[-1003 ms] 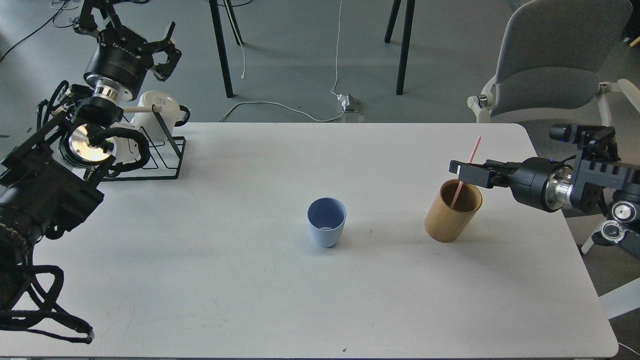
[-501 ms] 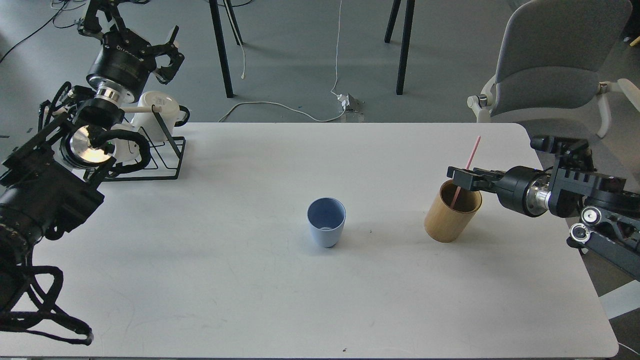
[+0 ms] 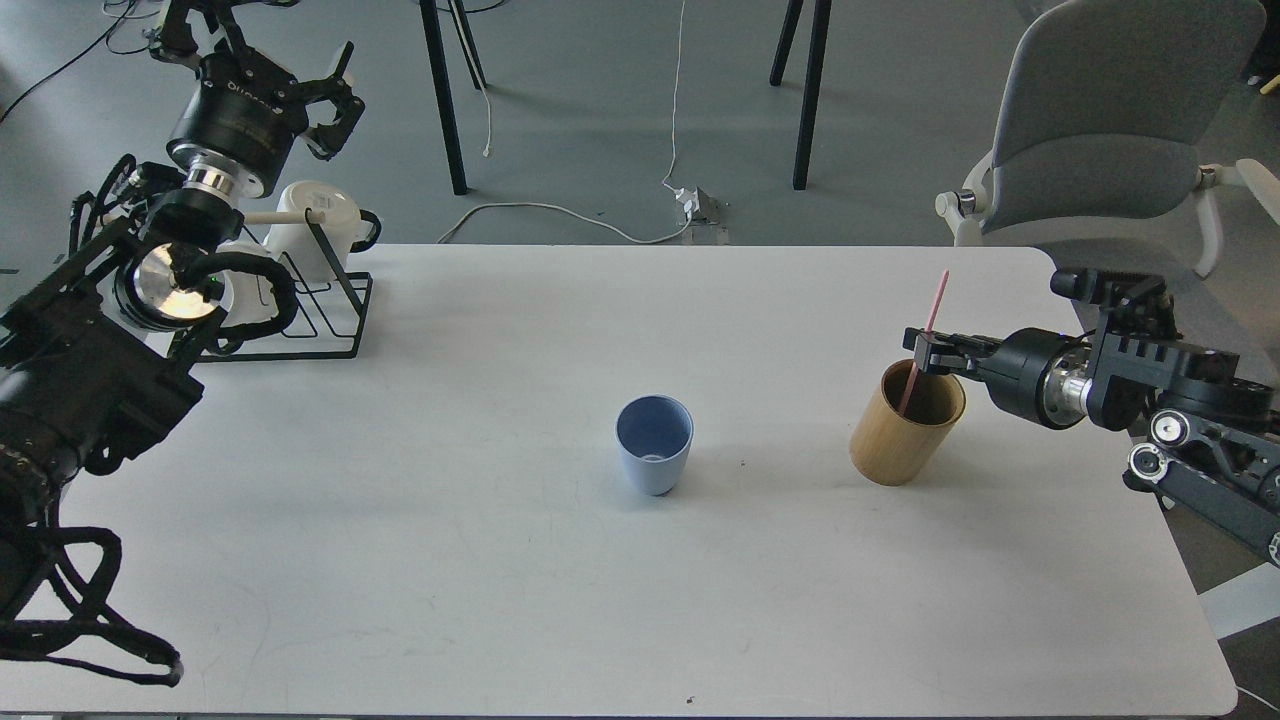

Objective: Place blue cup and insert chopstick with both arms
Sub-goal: 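Grasp the straw and pull it up out of the tan cup, then carry the straw over the blue cup and lower it in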

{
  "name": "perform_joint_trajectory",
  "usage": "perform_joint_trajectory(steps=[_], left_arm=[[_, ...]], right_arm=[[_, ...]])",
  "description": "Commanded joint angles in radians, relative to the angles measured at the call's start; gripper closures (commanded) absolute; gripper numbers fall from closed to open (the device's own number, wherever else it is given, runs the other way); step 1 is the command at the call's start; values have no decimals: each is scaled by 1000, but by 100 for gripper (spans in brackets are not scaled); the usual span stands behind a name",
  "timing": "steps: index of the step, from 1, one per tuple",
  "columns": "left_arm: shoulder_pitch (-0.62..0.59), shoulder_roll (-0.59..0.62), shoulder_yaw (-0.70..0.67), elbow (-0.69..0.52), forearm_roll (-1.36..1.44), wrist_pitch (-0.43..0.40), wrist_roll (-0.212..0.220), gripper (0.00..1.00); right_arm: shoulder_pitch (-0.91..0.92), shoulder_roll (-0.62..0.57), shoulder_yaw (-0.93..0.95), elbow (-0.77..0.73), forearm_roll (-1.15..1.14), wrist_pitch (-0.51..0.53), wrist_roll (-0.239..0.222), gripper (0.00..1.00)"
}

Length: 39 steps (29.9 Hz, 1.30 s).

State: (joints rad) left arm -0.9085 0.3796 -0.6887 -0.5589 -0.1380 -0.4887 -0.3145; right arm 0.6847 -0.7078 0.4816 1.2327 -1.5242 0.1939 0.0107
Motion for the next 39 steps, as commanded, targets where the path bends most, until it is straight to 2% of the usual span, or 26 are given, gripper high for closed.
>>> perform_joint_trajectory(steps=[1,7,13,20,24,28,33,39], left_arm=[[0,-1,-2,-1,-2,0,-2,1],[0,8,-2,-1,-2,0,-2,1],[0,21,-6,-1,-2,0,-2,1],[-1,24,-9,-1,-2,0,-3,1],[-1,30,-9,-1,-2,0,-3,1],[-1,38,-9,-1,-2,0,-3,1],[-1,44,-9,-1,-2,0,-3,1],[-1,44,-9,-1,-2,0,-5,1]], right_arm=[[-2,-1,0,2,1,-2,3,99],[1,-15,0,31,2,-2,5,100],[12,-146,2,157,-2,7,5,100],[162,-278,3,215,1,9,5,100],[295,-291,3,217,15,13,0,99],[371,-240,8,212,50,19,-3,99],[371,-93,-1,196,136,22,-47,99],[366,117,-66,130,170,19,-49,99]])
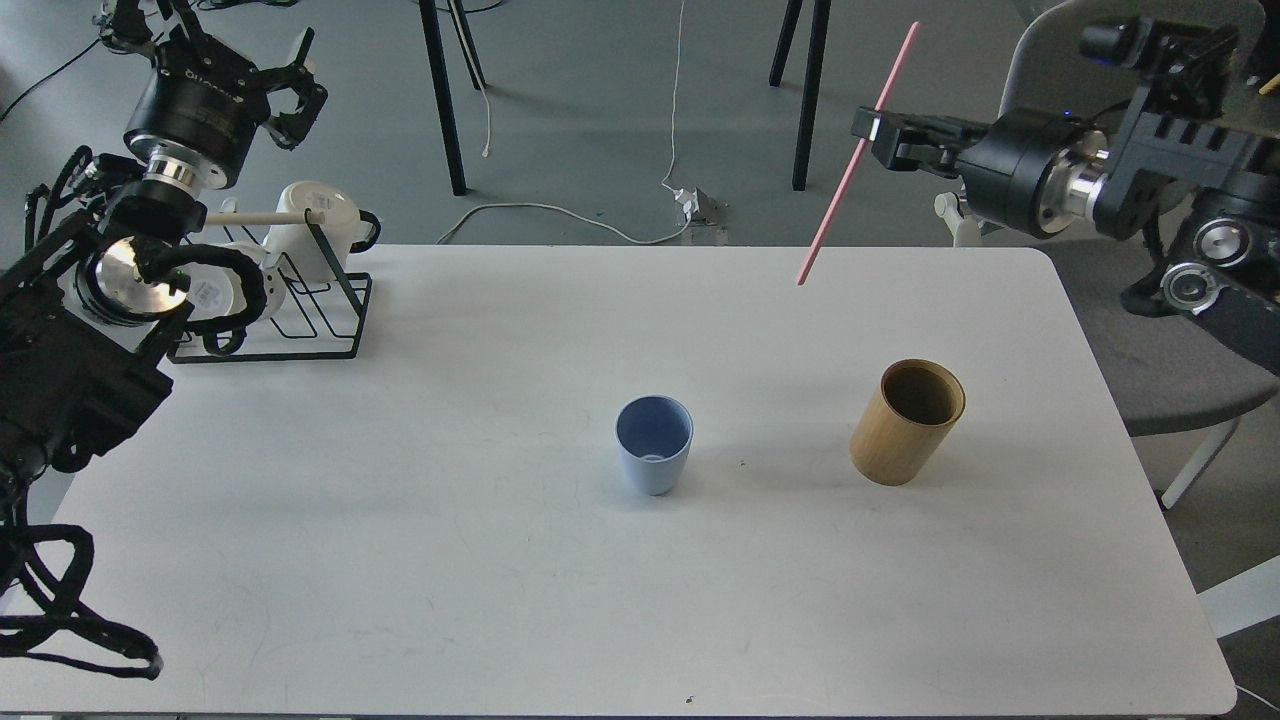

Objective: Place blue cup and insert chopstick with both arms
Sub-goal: 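Carry the straw over the blue cup and lower it in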

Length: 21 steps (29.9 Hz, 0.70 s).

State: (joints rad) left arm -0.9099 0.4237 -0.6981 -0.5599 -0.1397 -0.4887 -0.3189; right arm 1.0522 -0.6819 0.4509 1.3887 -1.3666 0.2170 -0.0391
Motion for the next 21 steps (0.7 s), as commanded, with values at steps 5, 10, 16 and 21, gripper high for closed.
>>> perform_joint_trajectory(steps=[5,10,16,21], left_arm=[[0,1,-1,0,0,0,-2,1],[0,3,-3,0,0,0,-2,1],[3,6,-1,0,0,0,-3,1],[0,4,-4,0,-1,0,-5,1]], right_arm=[[-1,197,-98,-69,14,-4,7,99],[-8,242,-130,-100,14,-2,10,99],[-12,301,-155,-151,12,-2,15,99],[-20,335,-196,-171,9,-2,15,99]])
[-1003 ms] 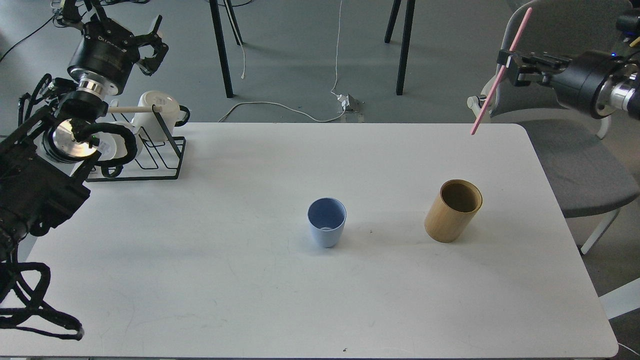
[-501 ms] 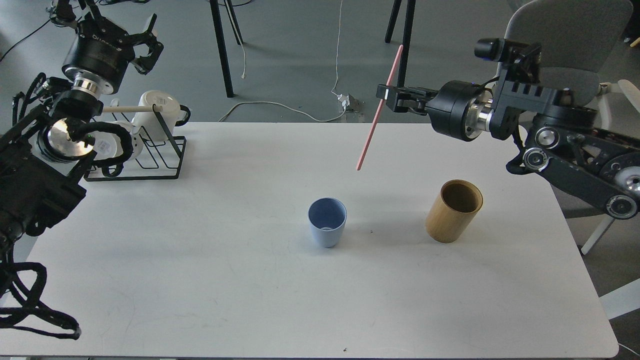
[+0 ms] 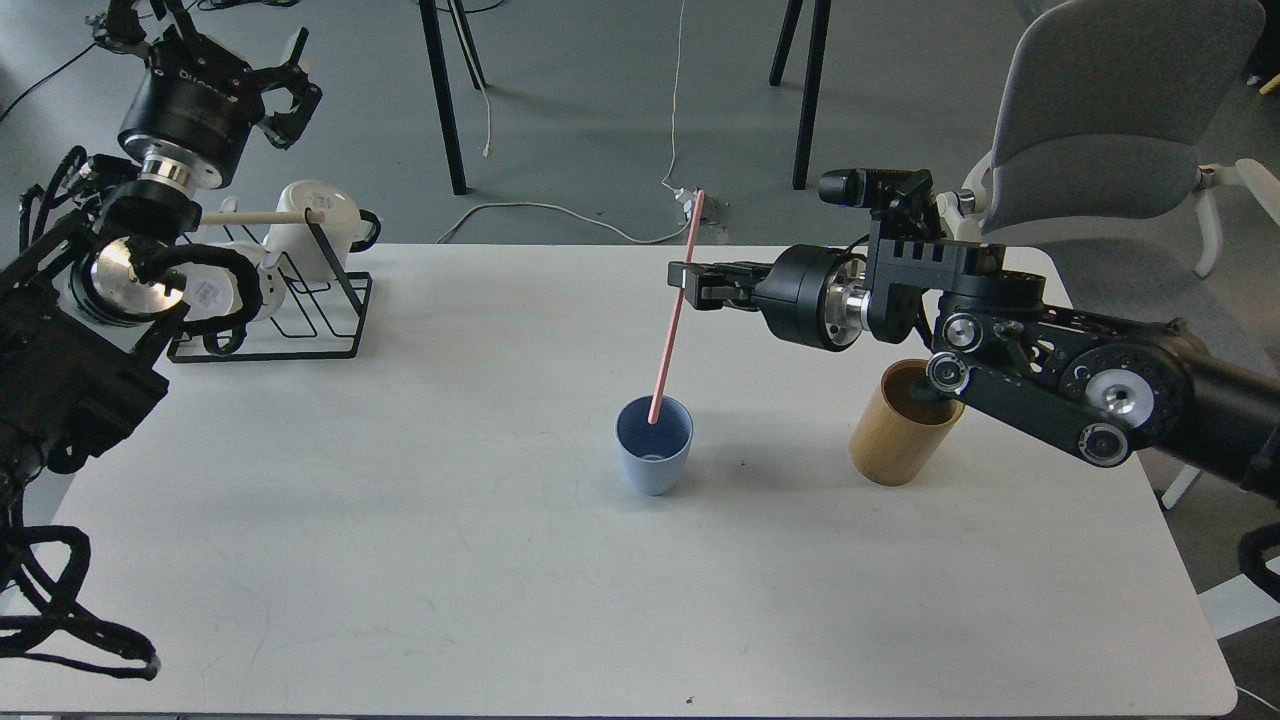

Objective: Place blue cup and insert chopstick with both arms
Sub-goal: 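Carry the straw over the blue cup and lower it in, then release the straw and withdraw the right gripper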

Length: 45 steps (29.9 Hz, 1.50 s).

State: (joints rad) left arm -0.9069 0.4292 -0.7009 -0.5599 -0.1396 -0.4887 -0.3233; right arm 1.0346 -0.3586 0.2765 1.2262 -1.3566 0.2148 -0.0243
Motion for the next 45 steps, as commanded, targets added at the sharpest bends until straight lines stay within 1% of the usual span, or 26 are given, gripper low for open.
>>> perform_joint_trajectory(steps=[1,9,16,20,23,29,32,33,35,36,37,39,45], left_arm=[[-3,-1,-3,0,-2,0,0,1],[-3,-3,-3,0,-3,0,-2,1],[-4,-3,-3,0,-3,0,-2,1],[-4,-1,-3,0,-3,0,-2,1],[-4,0,-3,2,-3,0,-2,1],[-4,0,-3,0,-3,0,-2,1],[-4,0,-3,0,-3,0,-2,1],[-4,0,-3,0,-3,0,-2,1],[-4,2,-3,0,-3,0,-2,1],[-4,3,-3,0,-3,0,-2,1],[-4,5,-3,0,-3,0,-2,1],[-4,13,-3,0,-5,0,-2,1],[-4,14,-5,0,-5,0,-5,1]], right_arm=[[-4,12,-29,-8,-1,0,0,99],[-25,3,-42,-8,-4,0,0,97],[-33,4,-45,-8,-6,0,0,92],[-36,4,-45,-8,-6,0,0,91],[-37,1,-43,-8,-6,0,0,87],[-39,-2,-36,-7,-1,-2,0,70],[-41,-2,-30,-7,1,-11,0,60],[-41,-2,-25,-7,2,-12,0,55],[-41,-3,-2,-5,4,-12,0,38],[-41,-8,22,-5,5,-12,1,22],[-39,-14,50,-5,8,-12,1,3],[-39,-26,137,-7,33,-9,1,1],[-54,-48,386,-43,143,-11,1,0]])
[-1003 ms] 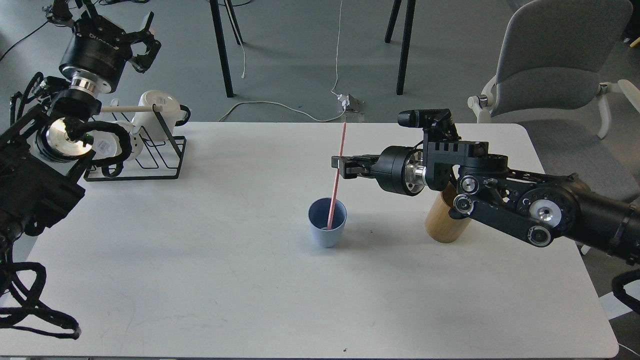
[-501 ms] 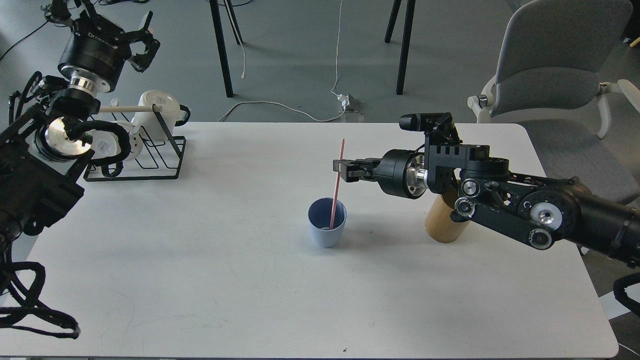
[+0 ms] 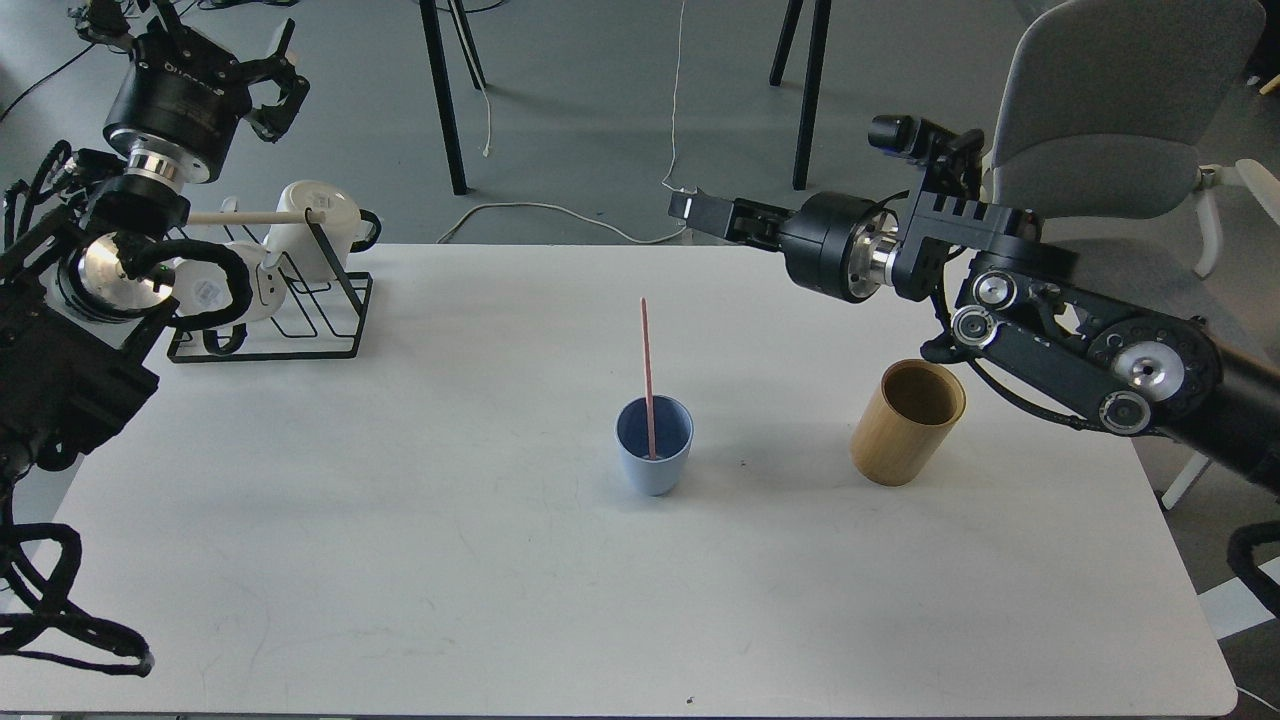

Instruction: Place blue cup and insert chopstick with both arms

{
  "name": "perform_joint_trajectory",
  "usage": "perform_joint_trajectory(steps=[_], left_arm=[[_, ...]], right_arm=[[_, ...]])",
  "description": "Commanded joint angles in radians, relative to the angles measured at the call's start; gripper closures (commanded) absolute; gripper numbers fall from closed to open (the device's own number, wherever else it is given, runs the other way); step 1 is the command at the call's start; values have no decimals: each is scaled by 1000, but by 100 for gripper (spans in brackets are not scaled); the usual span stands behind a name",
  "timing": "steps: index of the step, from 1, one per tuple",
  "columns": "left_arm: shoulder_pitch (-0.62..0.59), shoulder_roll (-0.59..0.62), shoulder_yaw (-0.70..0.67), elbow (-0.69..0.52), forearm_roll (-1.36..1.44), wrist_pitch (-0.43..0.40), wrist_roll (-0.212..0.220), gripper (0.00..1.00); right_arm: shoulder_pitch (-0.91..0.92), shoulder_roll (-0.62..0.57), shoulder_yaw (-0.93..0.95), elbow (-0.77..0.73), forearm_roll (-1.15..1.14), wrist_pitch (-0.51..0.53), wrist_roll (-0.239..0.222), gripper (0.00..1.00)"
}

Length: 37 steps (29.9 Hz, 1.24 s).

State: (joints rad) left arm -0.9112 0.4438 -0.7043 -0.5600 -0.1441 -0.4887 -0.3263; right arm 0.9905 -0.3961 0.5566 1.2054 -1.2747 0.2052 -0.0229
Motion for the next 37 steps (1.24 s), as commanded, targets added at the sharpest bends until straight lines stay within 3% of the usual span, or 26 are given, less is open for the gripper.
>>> perform_joint_trajectory(steps=[1,7,12,18,24,33,37], left_arm=[[0,-2,-1,0,0,0,-4,1],[2,-11,3,0,1,0,-13,1],[2,-13,2,0,0,0,-4,1],[11,-43,-3,11,-6,0,-14,1],[3,-59,-3,18,-6,0,-10,1],[11,-66,-12,11,-25,0,-13,1],[14,-68,-14,9,-52,0,-13,1]], right_arm=[[-13,-10,146,-36,104,-3,0,0],[-49,-10,342,-154,430,-1,4,0],[-70,-23,476,-279,697,-1,47,0],[-87,-26,572,-395,1004,3,44,0],[-90,-17,585,-553,1245,121,46,0],[-79,-12,625,-699,1313,284,47,0],[-78,-13,620,-711,1313,284,49,0]])
